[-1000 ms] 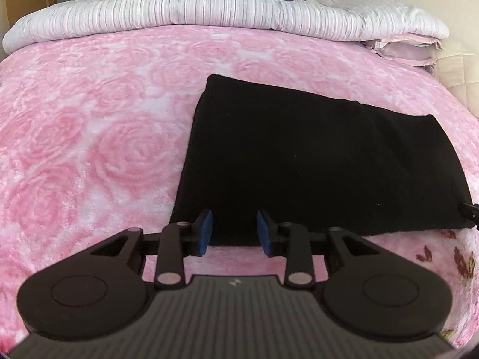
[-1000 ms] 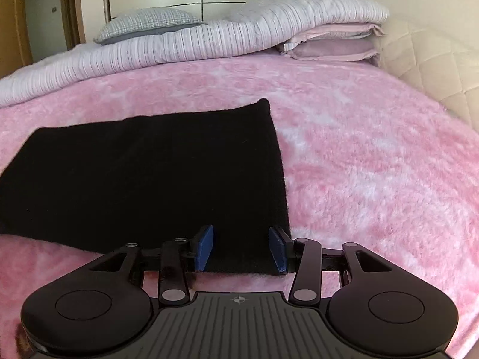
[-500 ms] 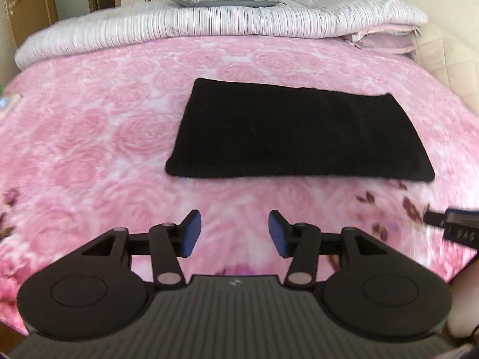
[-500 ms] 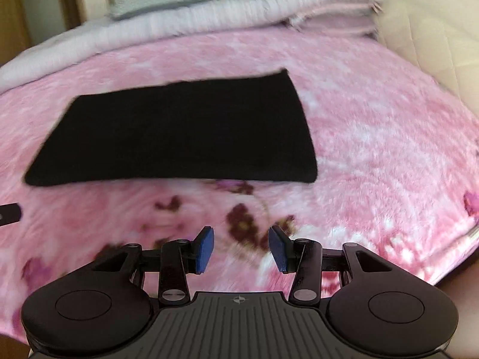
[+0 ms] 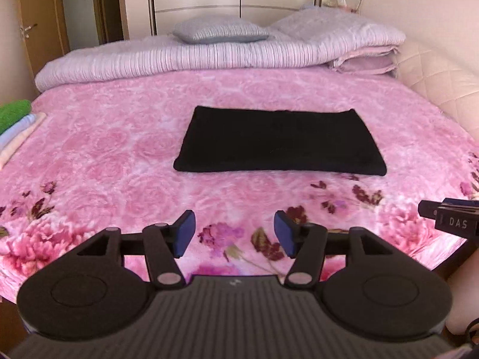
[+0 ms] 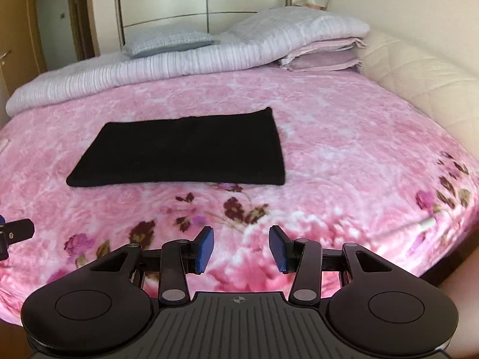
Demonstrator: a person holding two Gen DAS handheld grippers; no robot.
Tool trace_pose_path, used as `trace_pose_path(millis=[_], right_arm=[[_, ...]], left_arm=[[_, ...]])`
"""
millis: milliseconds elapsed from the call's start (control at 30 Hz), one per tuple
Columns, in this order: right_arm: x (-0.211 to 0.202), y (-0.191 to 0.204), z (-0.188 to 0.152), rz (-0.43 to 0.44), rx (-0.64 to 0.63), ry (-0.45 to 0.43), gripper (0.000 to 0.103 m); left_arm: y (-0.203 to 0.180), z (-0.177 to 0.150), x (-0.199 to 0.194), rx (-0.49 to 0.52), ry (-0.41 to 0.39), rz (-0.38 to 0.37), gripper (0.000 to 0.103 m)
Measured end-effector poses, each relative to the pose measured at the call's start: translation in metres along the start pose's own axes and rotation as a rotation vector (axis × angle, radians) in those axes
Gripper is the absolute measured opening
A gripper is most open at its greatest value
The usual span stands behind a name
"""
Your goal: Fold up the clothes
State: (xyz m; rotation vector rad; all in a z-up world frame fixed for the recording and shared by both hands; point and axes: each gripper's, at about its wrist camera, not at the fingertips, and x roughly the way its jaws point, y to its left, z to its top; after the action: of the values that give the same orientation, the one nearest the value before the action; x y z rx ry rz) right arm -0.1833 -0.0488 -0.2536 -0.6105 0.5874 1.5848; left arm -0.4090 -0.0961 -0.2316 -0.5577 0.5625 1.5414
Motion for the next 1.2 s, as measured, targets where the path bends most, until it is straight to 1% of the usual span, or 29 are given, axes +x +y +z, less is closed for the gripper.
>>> trace_pose_path(millis=[67, 200, 367, 533, 633, 700, 767, 833, 867, 1000, 1100, 1133, 1167, 1200], right_arm=[[-0.013, -0.002, -0.004, -0.001, 0.005, -0.012, 0.045], [-0.034, -0.008, -0.012, 0.01, 0.027, -0.038, 0.045], [-0.043, -0.01, -0.015, 0.02, 0.052, -0.044, 0.045], [-0.031, 0.0, -0.011, 0.019, 0.033, -0.015, 0.045], [-0.014, 0.004, -0.011, 0.017, 0.025, 0.012, 0.045], [0.0, 0.003, -0.01, 0.026, 0.038, 0.033, 0.045], [0.017, -0.002, -0.01, 0.047, 0.074, 0.059, 0.045], [0.036, -0.013, -0.01, 0.091, 0.151, 0.085, 0.045], [0.049, -0.021, -0.009, 0.125, 0.218, 0.106, 0.045], [0.096, -0.051, -0.002, 0.262, 0.505, 0.148, 0.045], [0.131, -0.069, 0.003, 0.356, 0.741, 0.161, 0.045], [0.143, -0.075, 0.004, 0.388, 0.819, 0.165, 0.045], [0.153, -0.079, 0.007, 0.399, 0.871, 0.174, 0.045], [0.166, -0.081, 0.01, 0.415, 0.929, 0.184, 0.045]], left_arm=[[-0.004, -0.004, -0.015, 0.006, -0.024, 0.003, 0.06], [-0.01, -0.01, -0.036, 0.039, -0.051, 0.001, 0.06], [-0.008, -0.013, -0.046, 0.042, -0.06, -0.003, 0.061], [0.004, -0.011, -0.031, 0.009, -0.031, -0.009, 0.062], [0.013, -0.01, -0.012, -0.02, 0.001, -0.044, 0.062], [0.022, -0.011, 0.004, -0.053, 0.005, -0.092, 0.062], [0.033, -0.013, 0.026, -0.101, 0.027, -0.128, 0.062], [0.048, -0.013, 0.052, -0.171, 0.059, -0.149, 0.062], [0.056, -0.013, 0.065, -0.211, 0.074, -0.159, 0.062], [0.092, -0.005, 0.12, -0.463, 0.123, -0.226, 0.062], [0.117, 0.002, 0.161, -0.687, 0.154, -0.273, 0.062], [0.122, 0.004, 0.173, -0.744, 0.157, -0.279, 0.062], [0.127, 0.007, 0.186, -0.8, 0.16, -0.284, 0.062], [0.129, 0.009, 0.197, -0.832, 0.165, -0.284, 0.063]])
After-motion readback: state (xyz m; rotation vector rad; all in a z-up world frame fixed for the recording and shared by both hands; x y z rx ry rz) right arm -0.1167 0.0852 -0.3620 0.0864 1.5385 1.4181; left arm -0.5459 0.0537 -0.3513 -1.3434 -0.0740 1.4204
